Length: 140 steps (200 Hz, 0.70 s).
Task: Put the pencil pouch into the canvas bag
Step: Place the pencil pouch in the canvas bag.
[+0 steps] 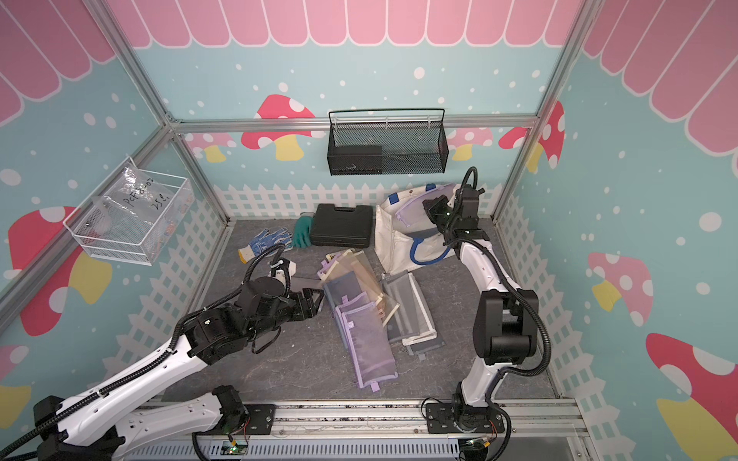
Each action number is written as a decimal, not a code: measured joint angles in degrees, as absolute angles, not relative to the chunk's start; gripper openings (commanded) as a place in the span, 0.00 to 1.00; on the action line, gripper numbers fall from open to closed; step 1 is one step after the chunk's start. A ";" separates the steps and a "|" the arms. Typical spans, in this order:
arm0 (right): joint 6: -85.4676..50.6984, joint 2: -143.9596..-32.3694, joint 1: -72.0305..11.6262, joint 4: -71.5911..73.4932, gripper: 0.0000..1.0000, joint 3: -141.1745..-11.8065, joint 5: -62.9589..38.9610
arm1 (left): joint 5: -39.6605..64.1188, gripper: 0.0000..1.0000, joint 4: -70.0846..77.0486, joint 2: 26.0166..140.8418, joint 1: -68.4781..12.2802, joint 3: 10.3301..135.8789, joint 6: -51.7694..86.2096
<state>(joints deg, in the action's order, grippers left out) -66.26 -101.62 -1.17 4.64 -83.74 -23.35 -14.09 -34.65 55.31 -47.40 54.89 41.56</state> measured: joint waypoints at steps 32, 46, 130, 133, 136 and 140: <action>-66.04 -102.48 -1.50 4.01 0.09 -83.88 -23.38 | -14.13 0.79 -34.70 53.60 -47.31 53.08 41.78; -65.80 -102.74 -1.87 3.68 0.19 -83.99 -23.44 | -14.15 0.79 -34.72 53.30 -47.27 52.58 41.78; -58.61 -102.08 -2.35 -4.16 0.76 -86.15 -22.24 | -14.31 0.79 -34.76 57.17 -46.94 52.36 41.91; -58.15 -101.93 -2.35 -4.71 0.76 -86.39 -22.20 | -14.28 0.79 -34.76 57.63 -46.94 52.36 42.00; -57.89 -101.84 -2.35 -5.08 0.77 -86.59 -22.22 | -14.28 0.79 -34.81 57.93 -46.94 52.38 42.04; -57.25 -101.62 -2.35 -5.78 0.77 -86.91 -22.15 | -14.24 0.79 -34.85 58.46 -46.94 52.38 42.19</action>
<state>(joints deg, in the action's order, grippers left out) -57.25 -101.62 -2.35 -5.78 -86.91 -22.15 -14.24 -34.85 58.46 -46.94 52.38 42.19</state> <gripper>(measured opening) 0.761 0.788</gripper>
